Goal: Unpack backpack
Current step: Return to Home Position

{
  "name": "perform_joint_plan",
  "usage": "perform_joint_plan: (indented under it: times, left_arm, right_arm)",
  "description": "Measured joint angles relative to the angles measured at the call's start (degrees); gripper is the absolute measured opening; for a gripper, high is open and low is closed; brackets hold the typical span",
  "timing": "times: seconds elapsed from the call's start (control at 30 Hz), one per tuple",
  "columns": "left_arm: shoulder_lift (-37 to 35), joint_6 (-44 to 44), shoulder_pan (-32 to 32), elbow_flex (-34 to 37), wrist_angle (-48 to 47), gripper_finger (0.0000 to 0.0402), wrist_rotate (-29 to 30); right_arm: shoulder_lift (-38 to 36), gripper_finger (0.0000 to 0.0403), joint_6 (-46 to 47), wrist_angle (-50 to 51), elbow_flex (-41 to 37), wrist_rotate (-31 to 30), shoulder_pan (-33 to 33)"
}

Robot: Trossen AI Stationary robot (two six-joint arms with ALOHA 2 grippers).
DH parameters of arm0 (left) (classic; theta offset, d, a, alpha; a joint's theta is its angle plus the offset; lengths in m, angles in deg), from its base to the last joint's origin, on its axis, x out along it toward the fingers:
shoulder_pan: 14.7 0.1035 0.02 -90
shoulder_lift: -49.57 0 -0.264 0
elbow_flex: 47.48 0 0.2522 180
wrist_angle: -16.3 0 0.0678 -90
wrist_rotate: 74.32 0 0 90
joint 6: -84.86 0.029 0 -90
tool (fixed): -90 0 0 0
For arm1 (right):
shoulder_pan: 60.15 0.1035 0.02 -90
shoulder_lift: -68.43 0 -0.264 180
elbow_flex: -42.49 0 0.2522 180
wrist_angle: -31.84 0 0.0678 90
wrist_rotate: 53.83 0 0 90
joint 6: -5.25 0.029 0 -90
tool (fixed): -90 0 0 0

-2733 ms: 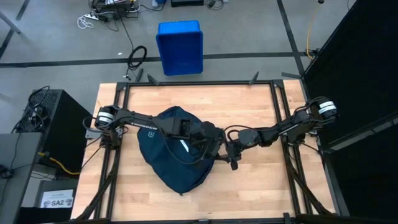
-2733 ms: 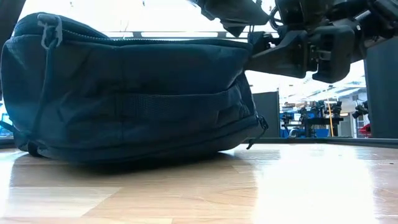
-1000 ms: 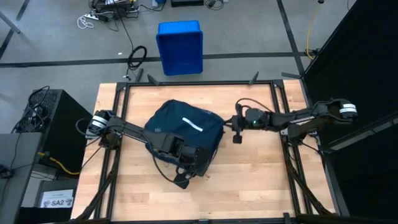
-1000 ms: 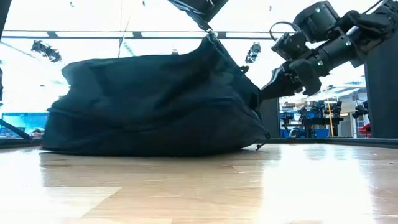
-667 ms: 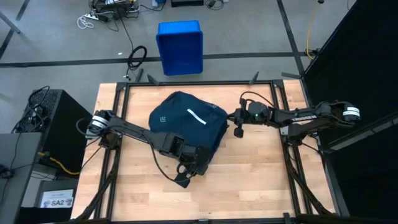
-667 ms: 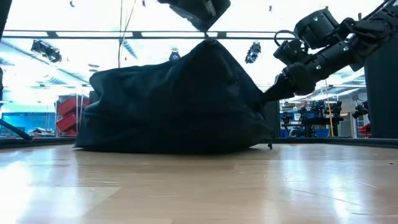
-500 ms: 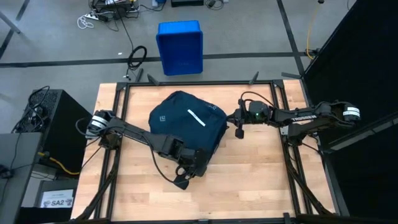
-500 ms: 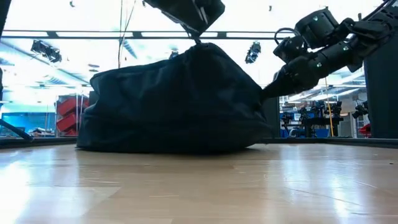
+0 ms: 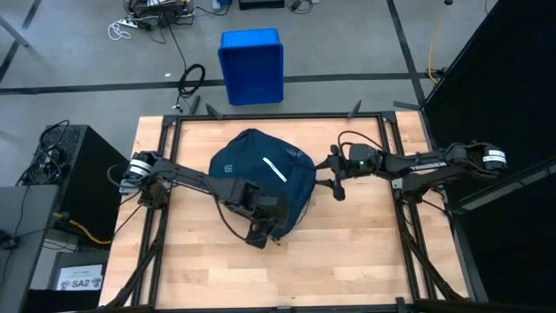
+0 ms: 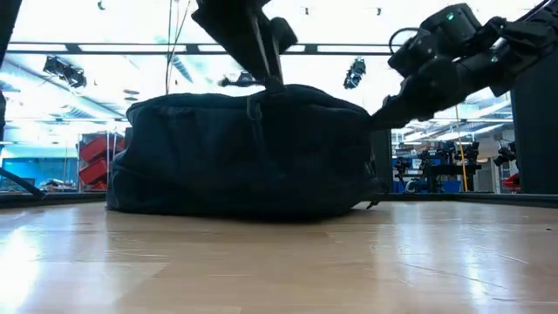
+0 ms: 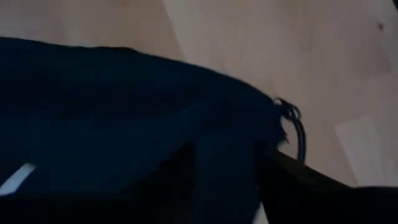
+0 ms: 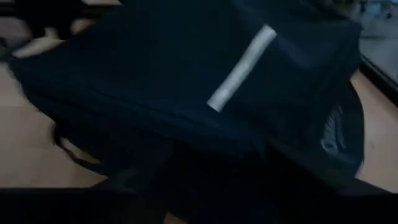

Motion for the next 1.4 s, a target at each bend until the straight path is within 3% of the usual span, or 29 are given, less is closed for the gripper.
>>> perform_joint_plan:
  times: [0.23,0.4,0.5,0.6,0.7,0.8,0.87,0.97,1.2,1.4]
  left_arm:
    - [-2.5,0.0,-0.3,-9.8,-10.7,0.0157,9.9]
    - [-8.1,-1.5,-0.3,-10.6,-6.7,0.0157,21.9]
    - [-12.5,-3.1,0.1,-7.7,-3.7,0.0156,27.3]
    - [-18.2,-5.9,0.1,-2.8,-3.0,0.0155,32.6]
    - [-26.0,-13.2,-0.3,3.2,-6.5,0.0135,38.4]
    - [-36.3,-18.7,-2.4,12.0,-4.1,0.0091,42.0]
    - [-42.7,-20.1,-3.5,18.7,0.4,0.005,42.0]
    - [-51.5,-21.2,-3.8,28.6,7.0,0.0009,41.5]
    - [-66.1,-16.6,-4.2,49.4,30.5,0.0001,34.1]
    - [-68.8,-11.8,-0.7,63.3,49.9,0.0,25.6]
  right_arm:
    - [-9.8,0.0235,-0.1,1.2,0.0,0.4,2.5]
    - [-16.1,0.0208,-0.3,-3.5,0.0,0.4,3.1]
    - [-16.8,0.018,-0.3,-7.4,0.3,0.3,2.8]
    - [-16.7,0.0141,-0.7,-4.1,2.4,0.4,2.1]
    - [-17.5,0.0092,-1.7,7.5,5.7,0.1,1.1]
    - [-20.6,0.0037,-2.5,20.6,9.0,0.1,-0.1]
    - [-23.8,0.0011,-4.0,25.2,10.1,0.2,-1.0]
    - [-29.3,0.0009,-5.7,25.7,10.4,0.5,-2.9]
    - [-42.9,0.0002,-2.3,26.3,6.6,9.8,-8.6]
    - [-50.7,0.0001,4.1,20.8,-3.5,12.0,-9.6]
